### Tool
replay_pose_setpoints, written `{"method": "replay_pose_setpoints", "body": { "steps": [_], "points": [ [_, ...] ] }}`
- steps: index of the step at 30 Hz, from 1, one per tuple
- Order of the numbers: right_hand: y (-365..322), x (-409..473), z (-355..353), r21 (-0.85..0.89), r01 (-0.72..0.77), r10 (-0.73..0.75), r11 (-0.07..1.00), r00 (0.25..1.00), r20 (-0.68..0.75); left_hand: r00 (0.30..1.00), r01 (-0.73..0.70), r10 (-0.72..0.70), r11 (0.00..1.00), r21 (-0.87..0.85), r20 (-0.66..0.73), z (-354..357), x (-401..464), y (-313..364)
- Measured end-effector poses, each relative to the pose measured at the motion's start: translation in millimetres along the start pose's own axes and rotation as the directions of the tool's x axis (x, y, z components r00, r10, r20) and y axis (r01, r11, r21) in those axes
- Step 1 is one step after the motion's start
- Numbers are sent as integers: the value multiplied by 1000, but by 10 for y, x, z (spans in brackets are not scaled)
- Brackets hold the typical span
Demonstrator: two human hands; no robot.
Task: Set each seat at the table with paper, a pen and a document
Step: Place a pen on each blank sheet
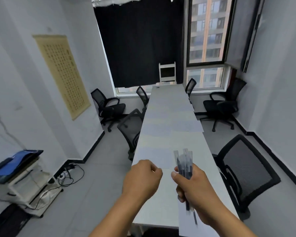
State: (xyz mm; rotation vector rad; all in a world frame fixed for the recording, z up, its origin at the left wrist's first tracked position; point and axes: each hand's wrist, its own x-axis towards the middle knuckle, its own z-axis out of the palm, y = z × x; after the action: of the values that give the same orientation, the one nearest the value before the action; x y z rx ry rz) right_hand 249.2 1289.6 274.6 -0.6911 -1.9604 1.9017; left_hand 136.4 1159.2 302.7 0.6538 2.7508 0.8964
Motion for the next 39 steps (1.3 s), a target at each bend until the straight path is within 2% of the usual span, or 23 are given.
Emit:
{"method": "replay_pose_setpoints", "body": {
  "steps": [6, 9, 18, 23, 27, 39],
  "points": [
    [-486, -513, 1324, -47, 85, -83, 995, 996, 35, 991, -63, 72, 995, 73, -117, -1261, -462, -868],
    [-702, -742, 2067, -45, 150, -148, 988, 987, 56, 986, -45, 54, 997, 57, -159, -1889, -650, -1418],
    [-1252, -1018, 3488, -45, 257, -250, 965, 959, 131, 968, 37, -10, 994, 105, -251, -3108, -982, -2367],
    [-1407, -823, 3939, 100, 170, -187, 980, 963, 194, 962, 42, -17, 995, 85, -272, -3424, -873, -2608],
    [-1406, -526, 4251, 149, 123, -156, 981, 958, 240, 964, 54, -19, 991, 126, -264, -3536, -651, -2758],
    [-1482, 1264, 5076, 208, 118, -160, 971, 967, 197, 980, 33, 7, 981, 193, -201, -3788, 1201, -3255]
  ]
}}
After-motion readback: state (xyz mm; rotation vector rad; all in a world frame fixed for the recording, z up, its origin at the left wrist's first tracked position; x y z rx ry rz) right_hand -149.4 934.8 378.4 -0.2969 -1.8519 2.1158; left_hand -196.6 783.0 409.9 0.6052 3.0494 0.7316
